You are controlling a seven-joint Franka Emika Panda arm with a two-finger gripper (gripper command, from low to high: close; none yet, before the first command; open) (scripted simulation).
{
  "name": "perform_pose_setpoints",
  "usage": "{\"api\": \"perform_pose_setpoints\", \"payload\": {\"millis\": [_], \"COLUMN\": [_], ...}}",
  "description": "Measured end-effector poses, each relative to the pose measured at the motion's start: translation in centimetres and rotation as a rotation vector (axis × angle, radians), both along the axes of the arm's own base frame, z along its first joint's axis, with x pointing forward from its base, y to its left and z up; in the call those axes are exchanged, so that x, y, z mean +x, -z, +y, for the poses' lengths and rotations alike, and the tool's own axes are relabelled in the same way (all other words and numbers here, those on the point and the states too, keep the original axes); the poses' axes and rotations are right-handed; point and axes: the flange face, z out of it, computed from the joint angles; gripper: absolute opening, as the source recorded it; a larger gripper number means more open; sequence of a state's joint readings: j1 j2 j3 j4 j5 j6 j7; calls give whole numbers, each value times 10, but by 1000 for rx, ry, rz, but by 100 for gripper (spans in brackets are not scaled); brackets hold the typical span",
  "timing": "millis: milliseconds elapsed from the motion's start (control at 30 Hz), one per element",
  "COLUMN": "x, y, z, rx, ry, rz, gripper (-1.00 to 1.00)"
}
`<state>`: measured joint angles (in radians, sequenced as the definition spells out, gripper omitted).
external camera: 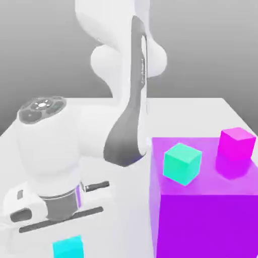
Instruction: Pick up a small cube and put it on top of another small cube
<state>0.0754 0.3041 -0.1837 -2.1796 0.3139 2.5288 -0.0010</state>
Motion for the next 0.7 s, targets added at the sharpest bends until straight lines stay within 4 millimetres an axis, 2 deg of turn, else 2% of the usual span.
{"api": "perform_pose_setpoints", "payload": {"millis": [100,167,233,367,567,633,700], "x": [8,1,-17,-67,-155,-167,-170], "y": [-53,-83,-108,-155,-217,-204,-176], "z": [63,106,160,235,297,301,302], "rx": [78,107,112,78,-72,-126,-140], "ry": [-122,-230,-372,-620,-915,-955,-965], "rz": [-50,-55,-42,-18,-4,16,22], "gripper": [-100,-100,-100,-100,-100,-100,-100]}}
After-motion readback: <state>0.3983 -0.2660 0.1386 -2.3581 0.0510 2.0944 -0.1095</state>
